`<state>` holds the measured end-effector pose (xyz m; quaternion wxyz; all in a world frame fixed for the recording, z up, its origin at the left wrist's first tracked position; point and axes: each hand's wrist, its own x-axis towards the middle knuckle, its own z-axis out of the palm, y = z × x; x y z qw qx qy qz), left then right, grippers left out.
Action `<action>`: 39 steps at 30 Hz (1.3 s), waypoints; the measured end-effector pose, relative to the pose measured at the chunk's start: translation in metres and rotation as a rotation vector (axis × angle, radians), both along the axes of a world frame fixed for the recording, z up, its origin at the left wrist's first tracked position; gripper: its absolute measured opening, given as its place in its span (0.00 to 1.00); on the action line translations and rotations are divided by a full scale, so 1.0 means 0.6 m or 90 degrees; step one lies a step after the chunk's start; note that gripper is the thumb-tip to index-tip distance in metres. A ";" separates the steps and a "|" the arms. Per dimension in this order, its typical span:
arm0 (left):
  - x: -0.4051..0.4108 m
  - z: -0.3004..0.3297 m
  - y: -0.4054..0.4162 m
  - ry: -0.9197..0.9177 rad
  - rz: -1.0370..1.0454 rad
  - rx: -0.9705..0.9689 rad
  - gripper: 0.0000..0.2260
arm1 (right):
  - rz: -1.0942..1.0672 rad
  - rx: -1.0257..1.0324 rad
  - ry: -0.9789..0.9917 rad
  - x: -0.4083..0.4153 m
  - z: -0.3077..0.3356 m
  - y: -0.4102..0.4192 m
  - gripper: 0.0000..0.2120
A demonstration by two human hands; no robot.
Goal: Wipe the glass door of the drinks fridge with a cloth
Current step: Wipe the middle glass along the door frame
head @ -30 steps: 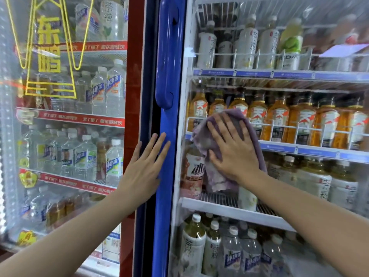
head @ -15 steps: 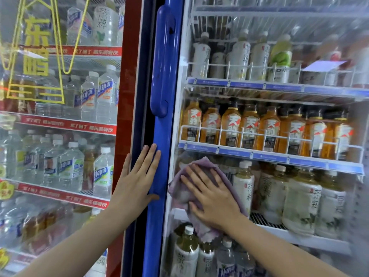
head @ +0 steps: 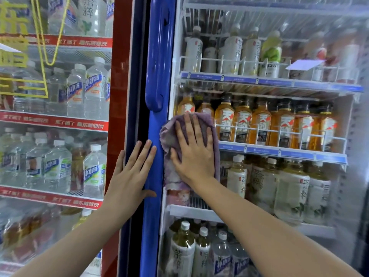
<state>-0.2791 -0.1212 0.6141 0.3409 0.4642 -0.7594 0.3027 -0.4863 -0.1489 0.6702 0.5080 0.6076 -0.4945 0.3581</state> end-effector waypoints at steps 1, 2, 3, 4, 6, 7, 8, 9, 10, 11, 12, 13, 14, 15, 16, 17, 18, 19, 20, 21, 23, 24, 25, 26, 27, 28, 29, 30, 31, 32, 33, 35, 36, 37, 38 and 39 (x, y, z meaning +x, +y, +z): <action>0.002 0.002 0.001 -0.004 -0.004 0.008 0.63 | -0.002 -0.004 0.001 0.001 -0.004 -0.001 0.36; 0.004 0.002 0.001 -0.007 -0.007 0.018 0.63 | -0.002 -0.010 0.002 0.003 -0.009 -0.002 0.36; 0.004 0.003 0.001 -0.012 -0.010 0.027 0.62 | -0.004 -0.016 -0.001 0.003 -0.013 -0.004 0.37; 0.004 0.003 0.000 -0.017 -0.014 0.034 0.62 | -0.009 -0.018 -0.009 0.004 -0.018 -0.004 0.37; 0.005 0.001 -0.004 -0.015 -0.026 0.032 0.62 | -0.017 -0.021 -0.025 0.008 -0.032 -0.006 0.38; 0.004 0.001 -0.005 -0.018 -0.028 0.031 0.62 | -0.019 -0.019 -0.032 0.008 -0.044 -0.005 0.38; 0.005 0.002 -0.006 -0.020 -0.026 0.030 0.62 | -0.013 -0.012 -0.030 0.010 -0.053 -0.006 0.39; 0.007 0.001 -0.008 -0.020 -0.023 0.027 0.62 | -0.005 -0.005 -0.024 0.013 -0.065 -0.007 0.39; 0.008 0.001 -0.010 -0.019 -0.022 0.022 0.62 | 0.003 0.000 -0.023 0.014 -0.078 -0.009 0.40; 0.007 0.002 -0.011 -0.018 -0.026 0.016 0.62 | 0.010 0.005 -0.022 0.014 -0.090 -0.010 0.40; 0.007 0.002 -0.011 -0.017 -0.029 0.008 0.62 | 0.014 0.012 -0.024 0.015 -0.103 -0.010 0.40; 0.006 0.001 -0.012 -0.020 -0.031 -0.004 0.62 | 0.017 0.016 -0.027 0.015 -0.114 -0.010 0.40; 0.005 0.001 -0.011 -0.021 -0.028 -0.014 0.61 | 0.021 0.022 -0.030 0.017 -0.123 -0.008 0.41; 0.005 0.002 -0.009 -0.024 -0.021 -0.014 0.61 | 0.025 0.032 -0.031 0.018 -0.129 -0.006 0.41; 0.003 0.002 -0.003 -0.027 -0.011 -0.007 0.61 | 0.032 0.049 -0.032 0.020 -0.133 0.000 0.41; -0.001 0.001 0.005 -0.026 -0.001 -0.001 0.61 | 0.045 0.063 -0.034 0.019 -0.135 0.007 0.41; -0.007 0.000 0.013 -0.022 0.006 -0.006 0.59 | 0.058 0.073 -0.035 0.018 -0.134 0.013 0.40; -0.015 -0.006 0.022 -0.024 -0.001 -0.023 0.56 | 0.071 0.086 -0.036 0.016 -0.131 0.021 0.39; -0.025 -0.015 0.030 -0.035 -0.023 -0.058 0.51 | 0.091 0.100 -0.038 0.011 -0.128 0.031 0.37; -0.035 -0.026 0.036 -0.046 -0.057 -0.106 0.43 | 0.123 0.109 -0.042 0.004 -0.124 0.038 0.35; -0.053 -0.042 0.044 -0.039 -0.116 -0.167 0.29 | 0.215 0.127 -0.050 -0.018 -0.113 0.054 0.31; -0.064 -0.043 0.047 -0.034 -0.130 -0.174 0.27 | 0.250 0.146 -0.040 -0.033 -0.106 0.061 0.31; -0.076 -0.041 0.050 -0.036 -0.132 -0.173 0.26 | 0.265 0.171 -0.016 -0.047 -0.099 0.070 0.31; -0.090 -0.039 0.051 -0.047 -0.126 -0.166 0.25 | 0.263 0.199 0.020 -0.062 -0.091 0.080 0.32; -0.105 -0.035 0.050 -0.060 -0.117 -0.143 0.25 | 0.248 0.225 0.064 -0.076 -0.083 0.091 0.32; -0.120 -0.033 0.049 -0.058 -0.104 -0.101 0.26 | 0.235 0.238 0.101 -0.089 -0.076 0.104 0.32; -0.134 -0.032 0.046 -0.038 -0.090 -0.059 0.27 | 0.225 0.237 0.126 -0.102 -0.072 0.119 0.30; -0.146 -0.034 0.040 -0.006 -0.079 -0.035 0.28 | 0.210 0.229 0.141 -0.115 -0.070 0.137 0.29; -0.155 -0.036 0.031 0.024 -0.077 -0.030 0.28 | 0.197 0.220 0.137 -0.129 -0.072 0.156 0.27; -0.162 -0.039 0.021 0.045 -0.078 -0.023 0.29 | 0.190 0.218 0.114 -0.144 -0.076 0.175 0.26; -0.166 -0.041 0.009 0.056 -0.077 -0.010 0.30 | 0.183 0.220 0.084 -0.161 -0.083 0.192 0.26; -0.169 -0.042 -0.016 0.070 -0.066 0.000 0.32 | 0.139 0.194 0.043 -0.201 -0.102 0.219 0.25; -0.172 -0.041 -0.026 0.076 -0.067 -0.002 0.33 | 0.110 0.174 0.037 -0.223 -0.110 0.230 0.26; -0.175 -0.041 -0.032 0.078 -0.067 -0.006 0.34 | 0.082 0.166 0.035 -0.245 -0.117 0.241 0.27; -0.181 -0.040 -0.036 0.079 -0.063 -0.012 0.35 | 0.054 0.168 0.033 -0.264 -0.124 0.252 0.28; -0.192 -0.040 -0.038 0.083 -0.053 -0.024 0.36 | 0.027 0.171 0.035 -0.282 -0.131 0.262 0.28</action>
